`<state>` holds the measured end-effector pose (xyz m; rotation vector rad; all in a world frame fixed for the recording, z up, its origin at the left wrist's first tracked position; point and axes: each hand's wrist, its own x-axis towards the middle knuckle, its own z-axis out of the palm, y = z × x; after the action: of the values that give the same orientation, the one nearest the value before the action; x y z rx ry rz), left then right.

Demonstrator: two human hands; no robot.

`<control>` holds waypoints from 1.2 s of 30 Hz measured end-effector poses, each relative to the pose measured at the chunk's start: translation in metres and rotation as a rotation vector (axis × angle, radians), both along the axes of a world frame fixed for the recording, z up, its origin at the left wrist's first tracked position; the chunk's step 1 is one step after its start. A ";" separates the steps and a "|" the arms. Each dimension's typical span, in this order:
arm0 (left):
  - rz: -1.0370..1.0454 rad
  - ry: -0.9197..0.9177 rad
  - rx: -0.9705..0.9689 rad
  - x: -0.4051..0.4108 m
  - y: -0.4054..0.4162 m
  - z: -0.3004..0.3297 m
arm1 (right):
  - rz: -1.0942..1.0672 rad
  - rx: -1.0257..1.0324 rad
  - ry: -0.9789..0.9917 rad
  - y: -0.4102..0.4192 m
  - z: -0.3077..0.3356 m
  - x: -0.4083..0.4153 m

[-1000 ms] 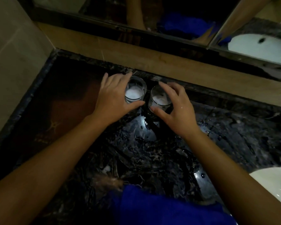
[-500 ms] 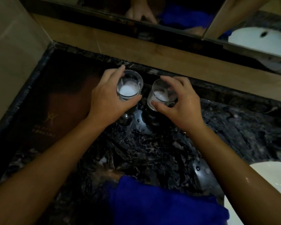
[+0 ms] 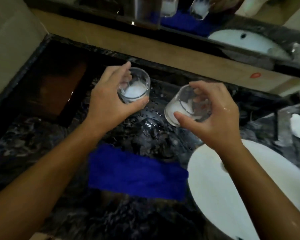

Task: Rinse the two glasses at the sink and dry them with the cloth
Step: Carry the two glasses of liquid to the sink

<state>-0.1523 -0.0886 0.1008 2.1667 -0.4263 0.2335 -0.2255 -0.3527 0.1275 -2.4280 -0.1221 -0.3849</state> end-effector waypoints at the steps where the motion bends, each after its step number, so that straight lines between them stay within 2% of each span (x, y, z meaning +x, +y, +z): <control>1: -0.005 -0.007 -0.004 -0.012 -0.008 0.005 | -0.007 -0.002 -0.013 -0.008 0.008 -0.013; 8: -0.084 -0.024 -0.013 -0.099 -0.052 0.038 | -0.022 0.002 0.012 -0.062 0.032 -0.107; 16: -0.134 0.037 0.023 -0.183 -0.070 0.040 | -0.190 0.085 0.034 -0.099 0.025 -0.225; 25: -0.161 0.174 0.002 -0.274 -0.093 0.009 | -0.327 -0.010 0.179 -0.134 -0.013 -0.351; 36: -0.137 0.299 0.070 -0.366 -0.145 -0.042 | -0.218 -0.045 0.345 -0.177 -0.063 -0.407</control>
<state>-0.5180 -0.2331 0.0592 2.1846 -0.4130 -0.1819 -0.6329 -0.5297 0.0642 -2.5196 0.2885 -0.0529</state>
